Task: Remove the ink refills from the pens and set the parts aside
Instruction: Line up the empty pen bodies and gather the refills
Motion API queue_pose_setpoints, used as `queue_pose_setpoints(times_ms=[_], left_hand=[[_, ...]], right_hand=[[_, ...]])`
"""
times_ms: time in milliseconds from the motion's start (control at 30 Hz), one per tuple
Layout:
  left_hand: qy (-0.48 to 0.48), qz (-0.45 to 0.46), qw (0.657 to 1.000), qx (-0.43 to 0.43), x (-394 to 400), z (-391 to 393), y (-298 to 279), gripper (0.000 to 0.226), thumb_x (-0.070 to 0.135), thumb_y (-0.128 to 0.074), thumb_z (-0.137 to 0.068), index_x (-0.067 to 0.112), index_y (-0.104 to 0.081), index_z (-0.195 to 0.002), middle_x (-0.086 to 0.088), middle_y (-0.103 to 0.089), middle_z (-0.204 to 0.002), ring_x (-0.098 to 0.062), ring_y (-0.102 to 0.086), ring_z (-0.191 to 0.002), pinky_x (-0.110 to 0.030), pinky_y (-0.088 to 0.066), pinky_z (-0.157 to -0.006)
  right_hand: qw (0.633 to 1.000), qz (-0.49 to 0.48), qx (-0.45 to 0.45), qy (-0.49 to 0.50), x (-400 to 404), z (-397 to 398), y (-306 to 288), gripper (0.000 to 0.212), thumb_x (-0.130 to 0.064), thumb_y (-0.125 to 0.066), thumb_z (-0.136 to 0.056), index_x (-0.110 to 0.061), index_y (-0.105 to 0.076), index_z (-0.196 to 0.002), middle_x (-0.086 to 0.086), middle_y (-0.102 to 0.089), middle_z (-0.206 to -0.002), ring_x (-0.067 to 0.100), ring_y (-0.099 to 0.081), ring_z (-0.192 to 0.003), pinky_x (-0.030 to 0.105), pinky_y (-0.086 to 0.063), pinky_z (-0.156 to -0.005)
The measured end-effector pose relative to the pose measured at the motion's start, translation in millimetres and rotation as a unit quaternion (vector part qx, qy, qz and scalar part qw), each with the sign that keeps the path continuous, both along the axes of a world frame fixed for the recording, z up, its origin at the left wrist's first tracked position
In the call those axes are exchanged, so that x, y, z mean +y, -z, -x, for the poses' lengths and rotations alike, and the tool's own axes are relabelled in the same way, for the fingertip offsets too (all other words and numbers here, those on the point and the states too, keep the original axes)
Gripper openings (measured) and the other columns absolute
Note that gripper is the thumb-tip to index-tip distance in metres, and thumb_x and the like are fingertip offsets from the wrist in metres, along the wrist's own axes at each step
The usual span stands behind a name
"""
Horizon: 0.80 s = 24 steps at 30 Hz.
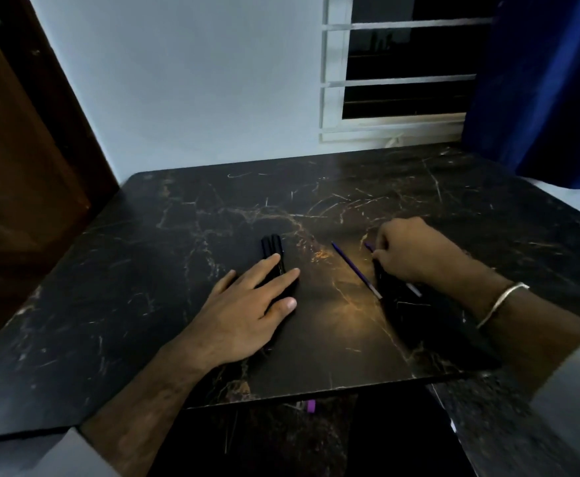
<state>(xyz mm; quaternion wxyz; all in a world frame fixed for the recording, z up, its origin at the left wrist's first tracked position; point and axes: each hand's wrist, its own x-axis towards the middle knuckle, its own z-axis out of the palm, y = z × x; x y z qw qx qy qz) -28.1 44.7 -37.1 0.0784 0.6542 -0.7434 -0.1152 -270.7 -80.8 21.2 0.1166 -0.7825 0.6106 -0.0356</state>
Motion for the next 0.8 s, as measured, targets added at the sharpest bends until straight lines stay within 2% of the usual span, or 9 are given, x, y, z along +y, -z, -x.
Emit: queue_pose_setpoints(times_ms=[100,233,300,367,433,633,800], left_hand=[[-0.004,0.003,1.0,0.001,0.8,3.0,0.0,0.056,0.061,-0.02,-0.098,0.051,-0.013,-0.153,0.021,0.005,-0.166,-0.002,-0.002,-0.151,-0.04,0.003,-0.121],[0.005,-0.003,1.0,-0.005,2.7,1.4,-0.5,0.055,0.061,-0.021,-0.099,0.05,-0.013,-0.152,0.021,0.005,-0.166,-0.001,-0.001,-0.151,-0.041,0.002,-0.121],[0.002,0.0,1.0,-0.01,1.1,1.7,-0.2,0.055,0.061,-0.022,-0.099,0.05,-0.012,-0.152,0.021,0.006,-0.166,0.001,0.001,-0.15,-0.042,0.002,-0.121],[-0.005,0.005,1.0,-0.016,-2.5,6.5,0.3,0.056,0.061,-0.022,-0.099,0.049,-0.011,-0.153,0.021,0.005,-0.166,0.001,0.002,-0.15,-0.045,0.001,-0.12],[-0.009,0.011,1.0,-0.015,-5.8,12.8,1.1,0.057,0.061,-0.02,-0.099,0.048,-0.01,-0.153,0.021,0.005,-0.166,0.001,0.003,-0.15,-0.048,0.002,-0.119],[-0.009,0.032,0.999,-0.012,-5.9,14.5,3.1,0.057,0.061,-0.021,-0.098,0.047,-0.011,-0.153,0.02,0.002,-0.167,0.001,0.0,-0.15,-0.049,0.0,-0.119],[-0.004,0.034,0.999,-0.007,-9.4,13.5,2.7,0.059,0.063,-0.019,-0.095,0.048,-0.013,-0.152,0.019,0.0,-0.167,0.001,-0.001,-0.15,-0.052,-0.002,-0.117]], right_hand=[[0.998,0.018,-0.053,-0.01,2.8,-25.7,3.1,0.017,-0.027,-0.067,-0.086,-0.014,-0.074,-0.095,0.011,-0.073,-0.098,0.026,-0.07,-0.087,0.038,-0.059,-0.078],[0.994,-0.022,-0.105,-0.025,7.2,-34.5,1.2,0.018,-0.033,-0.067,-0.089,-0.018,-0.076,-0.092,0.004,-0.074,-0.092,0.017,-0.068,-0.082,0.033,-0.057,-0.073],[0.992,-0.059,-0.104,-0.038,16.5,-39.8,3.1,0.018,-0.035,-0.07,-0.087,-0.021,-0.073,-0.098,0.001,-0.072,-0.094,0.013,-0.067,-0.082,0.033,-0.058,-0.074],[0.994,-0.055,-0.083,-0.035,23.5,-49.6,5.7,0.025,-0.031,-0.072,-0.084,-0.019,-0.071,-0.106,0.005,-0.07,-0.102,0.018,-0.069,-0.088,0.037,-0.059,-0.078],[0.996,-0.028,-0.085,-0.023,26.3,-59.5,5.7,0.027,-0.028,-0.071,-0.083,-0.013,-0.071,-0.106,0.011,-0.07,-0.107,0.024,-0.07,-0.091,0.04,-0.06,-0.08],[0.991,-0.02,-0.13,0.008,26.4,-66.8,4.8,0.028,-0.024,-0.068,-0.084,-0.009,-0.07,-0.108,0.016,-0.066,-0.116,0.027,-0.067,-0.099,0.036,-0.057,-0.086],[0.99,-0.011,-0.14,0.021,27.8,-69.0,5.6,0.024,-0.024,-0.067,-0.082,-0.008,-0.071,-0.1,0.017,-0.067,-0.111,0.028,-0.067,-0.095,0.031,-0.056,-0.076]])
